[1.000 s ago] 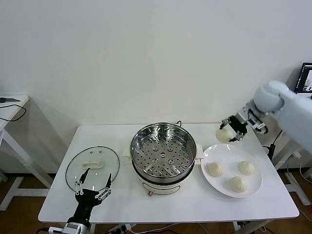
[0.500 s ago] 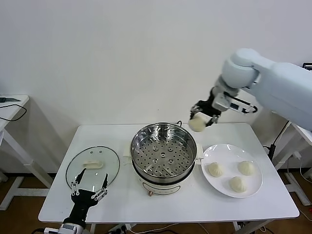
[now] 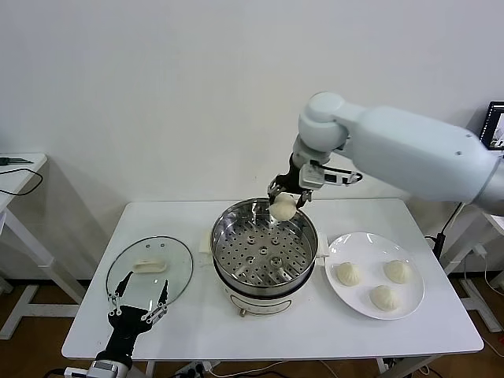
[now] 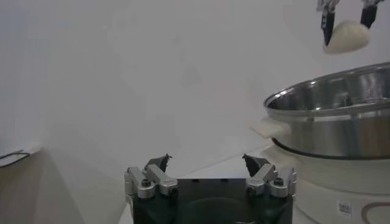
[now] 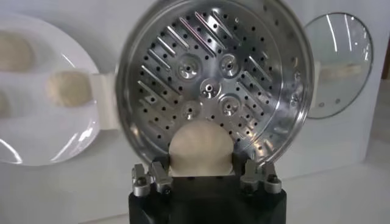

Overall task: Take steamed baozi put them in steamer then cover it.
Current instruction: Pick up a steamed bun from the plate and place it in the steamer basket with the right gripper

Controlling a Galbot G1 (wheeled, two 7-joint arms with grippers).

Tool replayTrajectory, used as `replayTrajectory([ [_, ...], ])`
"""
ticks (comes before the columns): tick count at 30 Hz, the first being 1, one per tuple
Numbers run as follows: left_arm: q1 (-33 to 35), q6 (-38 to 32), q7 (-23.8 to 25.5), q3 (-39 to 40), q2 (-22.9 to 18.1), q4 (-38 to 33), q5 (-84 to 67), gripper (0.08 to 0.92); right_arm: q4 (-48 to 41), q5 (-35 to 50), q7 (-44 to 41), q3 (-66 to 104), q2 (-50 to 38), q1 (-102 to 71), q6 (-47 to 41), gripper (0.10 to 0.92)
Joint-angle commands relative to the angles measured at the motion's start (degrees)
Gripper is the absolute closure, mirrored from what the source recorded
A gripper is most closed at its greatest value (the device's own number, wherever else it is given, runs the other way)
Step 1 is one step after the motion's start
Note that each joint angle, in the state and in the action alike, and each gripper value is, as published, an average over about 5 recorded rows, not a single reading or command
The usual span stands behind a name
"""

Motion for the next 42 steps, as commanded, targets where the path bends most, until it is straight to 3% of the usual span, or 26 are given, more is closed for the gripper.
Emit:
replayTrajectory([
  [1, -0.04, 0.07, 0.04, -0.34, 0.09, 0.13, -0.21, 0.177, -8.13, -5.02, 4.07, 0.74, 5.45, -5.28, 4.39, 0.355],
  [31, -0.08, -0.33, 0.27, -1.05, -0.15, 0.48, -0.62, 0.177, -16.50, -10.38, 5.10, 5.12, 10.13, -11.50, 5.31, 0.341],
  [37, 0.16, -0.37, 0.19, -1.06, -0.27, 0.27, -0.71, 0.177, -14.93, -9.26, 4.79, 5.01, 9.07, -11.43, 4.03, 0.232],
  [42, 0.67, -0.31, 0.09, -0.94, -0.31, -0.34, -0.66, 0.177, -10.10, -2.37, 3.39, 4.05, 4.79, -8.39, 0.84, 0.204],
])
